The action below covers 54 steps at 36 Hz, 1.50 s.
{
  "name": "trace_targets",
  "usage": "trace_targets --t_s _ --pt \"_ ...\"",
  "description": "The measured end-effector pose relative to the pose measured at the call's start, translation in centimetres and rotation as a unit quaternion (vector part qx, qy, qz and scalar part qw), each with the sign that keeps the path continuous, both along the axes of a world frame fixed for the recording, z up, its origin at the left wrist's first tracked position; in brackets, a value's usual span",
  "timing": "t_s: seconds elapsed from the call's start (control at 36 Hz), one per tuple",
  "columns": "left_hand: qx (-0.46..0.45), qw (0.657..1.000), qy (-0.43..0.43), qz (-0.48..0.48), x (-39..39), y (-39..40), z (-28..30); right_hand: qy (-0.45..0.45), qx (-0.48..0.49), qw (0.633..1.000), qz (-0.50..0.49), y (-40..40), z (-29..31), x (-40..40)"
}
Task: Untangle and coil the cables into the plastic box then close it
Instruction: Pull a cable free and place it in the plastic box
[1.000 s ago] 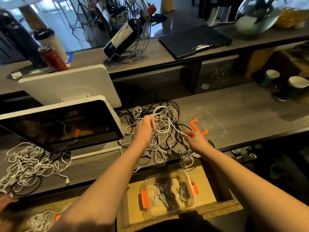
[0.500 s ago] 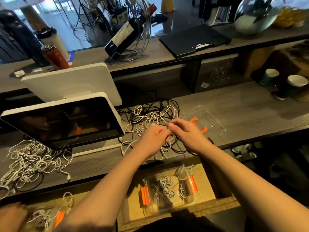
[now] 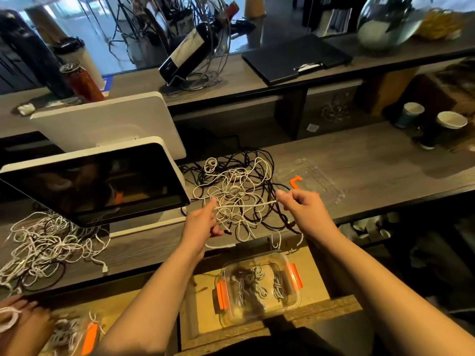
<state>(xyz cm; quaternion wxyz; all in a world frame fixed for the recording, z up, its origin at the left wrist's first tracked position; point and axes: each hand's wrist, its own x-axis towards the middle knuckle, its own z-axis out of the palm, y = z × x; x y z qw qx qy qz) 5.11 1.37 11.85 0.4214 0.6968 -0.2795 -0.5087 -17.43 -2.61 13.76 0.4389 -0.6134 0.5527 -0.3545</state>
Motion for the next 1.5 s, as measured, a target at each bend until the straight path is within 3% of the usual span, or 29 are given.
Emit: trace_targets --t_s 0.03,0.08,0.22,0.31,0.42,0.53,0.72,0.83,0.94,1.08,1.22,1.36,1.5 --pt "-0.007 0.998 0.062 0.011 0.1 0.2 -0.1 0.009 0.014 1.0 0.003 0.2 -0.3 -0.1" --pt "-0.012 0.996 0.089 -0.001 0.0 0.5 0.0 0.023 0.042 0.999 0.012 0.6 -1.0 -0.3" --pt "-0.035 0.993 -0.079 -0.082 -1.7 0.9 0.9 0.09 0.086 0.992 0.027 1.1 -2.4 -1.2" --pt "-0.051 0.98 -0.133 -0.139 -3.1 1.1 1.8 0.11 0.092 0.988 0.053 1.8 -2.5 -1.2" --pt "-0.034 0.957 -0.143 -0.25 -4.5 0.5 2.4 0.033 0.035 0.993 0.111 3.2 -1.2 -0.3" --pt "-0.041 0.953 -0.138 -0.266 -5.5 0.2 3.1 -0.034 0.039 0.989 0.136 3.9 -0.1 0.4" --pt "-0.022 0.981 -0.073 -0.178 -5.1 0.0 3.8 -0.085 0.035 0.995 0.048 3.0 0.9 -1.3" --pt "-0.031 0.993 0.075 -0.087 -5.3 0.1 4.1 -0.073 0.039 0.996 0.038 2.5 1.3 -2.2" --pt "-0.063 0.985 0.157 -0.038 -6.8 0.1 4.5 -0.051 0.053 0.996 0.053 2.6 1.2 -2.0" --pt "-0.073 0.972 0.221 -0.022 -8.5 0.2 4.5 -0.093 0.072 0.993 0.029 3.0 0.9 -2.1" --pt "-0.021 0.927 0.373 -0.018 -9.4 0.0 4.8 -0.115 0.095 0.989 0.009 3.5 1.5 -2.2" --pt "0.022 0.945 0.317 -0.082 -10.2 0.2 4.7 -0.124 0.106 0.986 0.029 3.6 2.1 -3.2" --pt "-0.027 0.964 0.256 -0.074 -11.7 0.0 5.3 -0.115 0.107 0.985 0.067 3.3 2.2 -4.4"
